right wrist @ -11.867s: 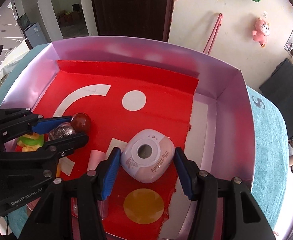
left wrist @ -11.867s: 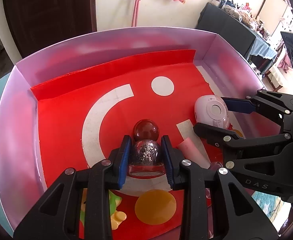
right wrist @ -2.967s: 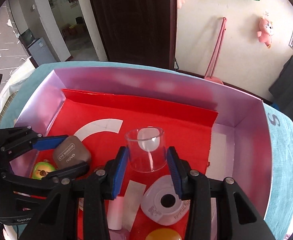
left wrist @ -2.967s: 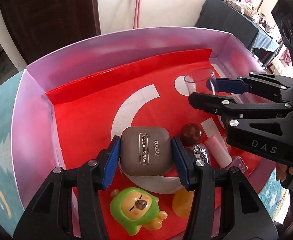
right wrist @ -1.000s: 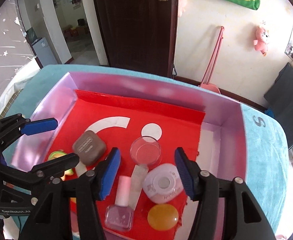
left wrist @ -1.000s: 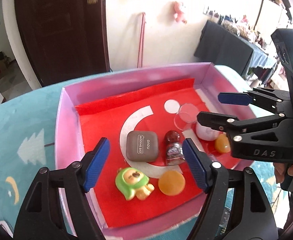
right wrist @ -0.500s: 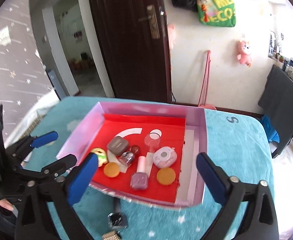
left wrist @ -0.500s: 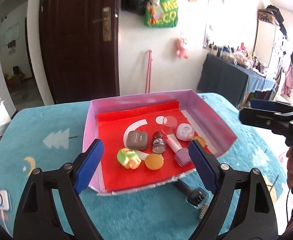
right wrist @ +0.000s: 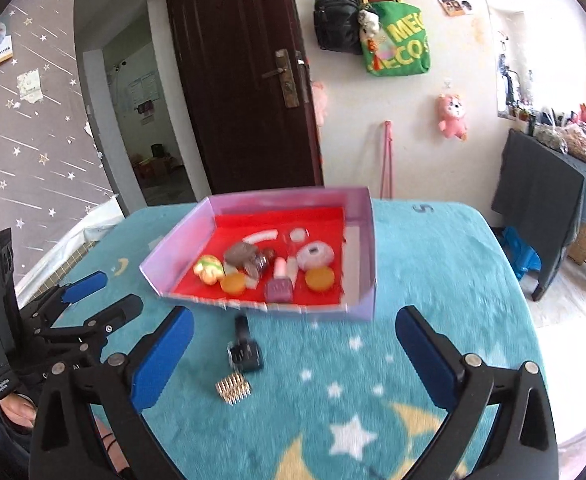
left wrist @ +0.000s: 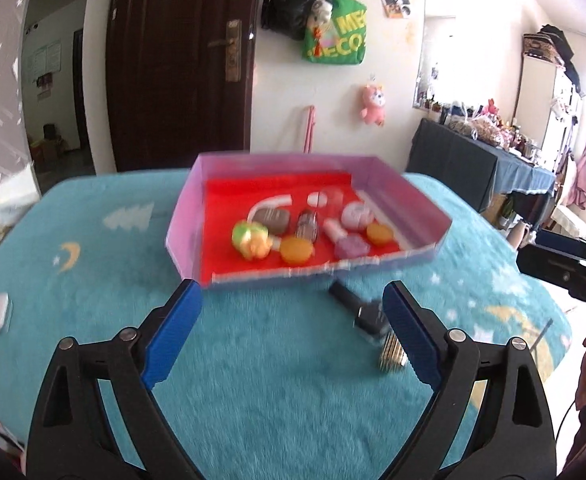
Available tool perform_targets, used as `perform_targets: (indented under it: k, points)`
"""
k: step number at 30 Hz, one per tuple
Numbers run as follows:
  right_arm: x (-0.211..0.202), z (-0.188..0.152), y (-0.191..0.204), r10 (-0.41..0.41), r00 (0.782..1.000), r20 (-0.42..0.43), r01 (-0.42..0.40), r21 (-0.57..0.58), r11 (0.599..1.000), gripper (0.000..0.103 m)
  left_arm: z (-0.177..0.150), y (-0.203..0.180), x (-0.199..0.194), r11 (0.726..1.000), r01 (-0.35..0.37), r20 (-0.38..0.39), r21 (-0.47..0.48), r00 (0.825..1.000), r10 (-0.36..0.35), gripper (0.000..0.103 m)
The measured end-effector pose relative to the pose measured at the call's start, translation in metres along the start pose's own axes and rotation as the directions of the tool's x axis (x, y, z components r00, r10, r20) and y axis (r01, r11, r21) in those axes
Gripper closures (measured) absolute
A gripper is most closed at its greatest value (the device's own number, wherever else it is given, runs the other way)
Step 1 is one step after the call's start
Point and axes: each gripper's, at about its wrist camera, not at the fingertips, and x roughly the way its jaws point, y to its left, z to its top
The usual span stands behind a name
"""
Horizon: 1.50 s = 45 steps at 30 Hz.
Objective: Organize rigid objects
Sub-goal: 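Withdraw both open grippers and lower them toward the items on the rug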
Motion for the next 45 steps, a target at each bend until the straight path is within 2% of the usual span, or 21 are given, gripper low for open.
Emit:
perform_targets:
  k: [9, 16, 23, 27, 33, 37, 42, 45]
  points:
    - [0.024, -0.064, -0.001, -0.09, 0.994, -0.059, 0.091, 0.02, 0.996, 0.0, -0.037, 0.006, 0.024, 0.999, -0.031, -0.091, -0.03, 0.995, 0.028, 0.011]
    - [0.046, -0.09, -0.005, -0.121, 0.987, -0.108, 0.124, 0.025, 0.992, 0.0, -0.045, 0.001, 0.042, 1.0, -0.028, -0.142, -0.013, 0.989, 0.026, 0.011]
    - [0.053, -0.094, -0.014, -0.118, 0.985, -0.127, 0.124, 0.042, 0.991, 0.0, -0.039, -0.01, 0.067, 1.0, -0.019, -0.215, 0.023, 0.976, 0.024, 0.011]
    - [0.049, -0.09, -0.022, -0.131, 0.984, -0.12, 0.138, 0.054, 0.989, 0.0, -0.037, -0.023, 0.078, 0.999, 0.037, -0.269, 0.028, 0.963, -0.028, 0.011]
    - [0.042, -0.085, -0.038, -0.145, 0.983, -0.112, 0.156, 0.094, 0.983, 0.0, -0.034, -0.043, 0.08, 0.993, 0.114, -0.284, 0.029, 0.953, -0.101, 0.011]
    - [0.041, -0.084, -0.043, -0.12, 0.986, -0.113, 0.134, 0.126, 0.983, 0.0, -0.032, -0.042, 0.074, 0.99, 0.136, -0.275, 0.034, 0.954, -0.122, 0.011]
    - [0.052, -0.087, -0.037, -0.023, 0.989, -0.145, 0.048, 0.172, 0.984, 0.0, -0.025, -0.007, 0.062, 0.997, 0.076, -0.243, -0.002, 0.967, -0.074, 0.011]
    - [0.063, -0.089, -0.026, 0.052, 0.983, -0.174, -0.016, 0.198, 0.98, 0.0, -0.021, 0.011, 0.06, 0.999, 0.04, -0.231, -0.023, 0.972, -0.044, 0.011]
